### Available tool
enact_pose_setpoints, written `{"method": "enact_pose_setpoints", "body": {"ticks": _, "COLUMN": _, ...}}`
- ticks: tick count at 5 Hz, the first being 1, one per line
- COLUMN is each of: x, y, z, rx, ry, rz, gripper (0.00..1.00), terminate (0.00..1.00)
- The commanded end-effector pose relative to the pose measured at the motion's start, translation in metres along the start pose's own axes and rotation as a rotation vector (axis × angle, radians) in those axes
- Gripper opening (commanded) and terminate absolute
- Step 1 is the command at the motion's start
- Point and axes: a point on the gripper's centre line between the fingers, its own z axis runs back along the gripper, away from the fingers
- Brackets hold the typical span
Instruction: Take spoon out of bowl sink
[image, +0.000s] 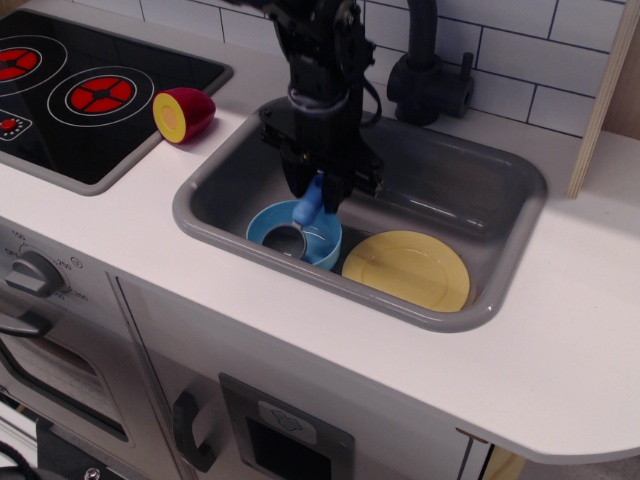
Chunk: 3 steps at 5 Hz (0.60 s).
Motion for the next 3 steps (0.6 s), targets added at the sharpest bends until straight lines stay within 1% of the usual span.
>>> {"method": "enact_pose_setpoints", "body": {"ticks": 1, "x": 0.043, "y": 0.02, "z": 0.065, "rx": 0.016, "ry": -0.054, "rz": 0.201, "gripper": 0.0, "terminate": 0.0}}
{"method": "enact_pose_setpoints", "body": {"ticks": 2, "x": 0.059, "y": 0.018, "z": 0.065, "rx": 0.093, "ry": -0.092, "rz": 0.445, "gripper": 0.0, "terminate": 0.0}}
{"method": "enact_pose_setpoints", "body": {"ticks": 3, "x": 0.064, "y": 0.016, "z": 0.051, "rx": 0.177, "ry": -0.112, "rz": 0.686, "gripper": 0.0, "terminate": 0.0}}
